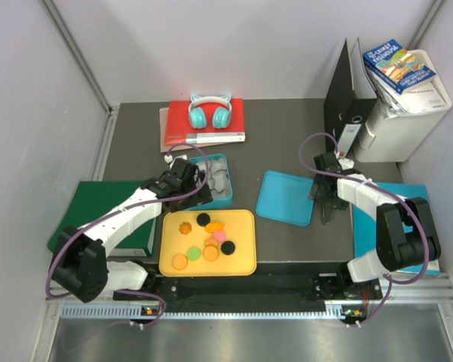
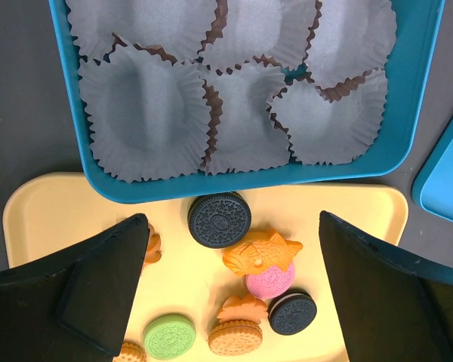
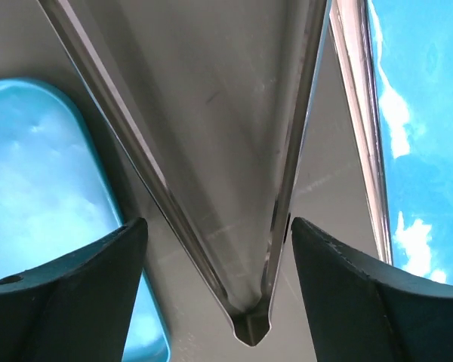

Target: Pack the cookies

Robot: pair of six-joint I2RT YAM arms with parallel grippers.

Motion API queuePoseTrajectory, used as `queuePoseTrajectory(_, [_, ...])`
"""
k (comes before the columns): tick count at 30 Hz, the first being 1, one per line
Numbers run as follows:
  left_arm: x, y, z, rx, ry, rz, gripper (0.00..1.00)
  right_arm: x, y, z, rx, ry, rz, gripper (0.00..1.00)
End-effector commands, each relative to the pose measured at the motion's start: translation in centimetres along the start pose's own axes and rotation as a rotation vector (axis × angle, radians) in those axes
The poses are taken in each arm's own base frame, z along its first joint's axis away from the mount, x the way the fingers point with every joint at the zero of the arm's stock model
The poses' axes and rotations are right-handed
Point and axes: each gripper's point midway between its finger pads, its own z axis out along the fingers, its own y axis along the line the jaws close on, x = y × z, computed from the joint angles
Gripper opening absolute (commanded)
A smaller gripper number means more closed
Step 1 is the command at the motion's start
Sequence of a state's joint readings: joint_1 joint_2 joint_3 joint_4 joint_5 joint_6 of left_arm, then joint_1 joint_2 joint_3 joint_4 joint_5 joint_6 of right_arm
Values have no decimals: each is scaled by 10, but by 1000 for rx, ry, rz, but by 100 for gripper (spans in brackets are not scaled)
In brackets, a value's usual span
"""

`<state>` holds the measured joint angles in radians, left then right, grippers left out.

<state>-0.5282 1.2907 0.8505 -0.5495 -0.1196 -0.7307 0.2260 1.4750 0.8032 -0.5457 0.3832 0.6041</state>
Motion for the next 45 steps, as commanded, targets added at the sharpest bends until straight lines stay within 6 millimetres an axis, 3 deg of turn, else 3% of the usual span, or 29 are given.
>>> queuePoseTrajectory(1, [-1,-3,3,13,-5,-7,98,-16,2,-3,8,-32,8,78])
queuePoseTrajectory(15, [4,-2,5,10,15,-14,98,-3,7,26,8,80,60,73])
queuePoseTrajectory(23, [4,-1,5,8,13,-10,98,-21,0,20,48,18,63,95])
queuePoseTrajectory(27, [4,-3,7,17,21,-10,98,-20,-2,23,61,19,52,99])
queuePoseTrajectory(38, [6,-4,7,22,28,-10,98,-43,-7,22,98,-20,37,98])
queuePoseTrajectory(45, [7,-3,7,17,32,-9,98,-37,-6,40,65,54,63,91])
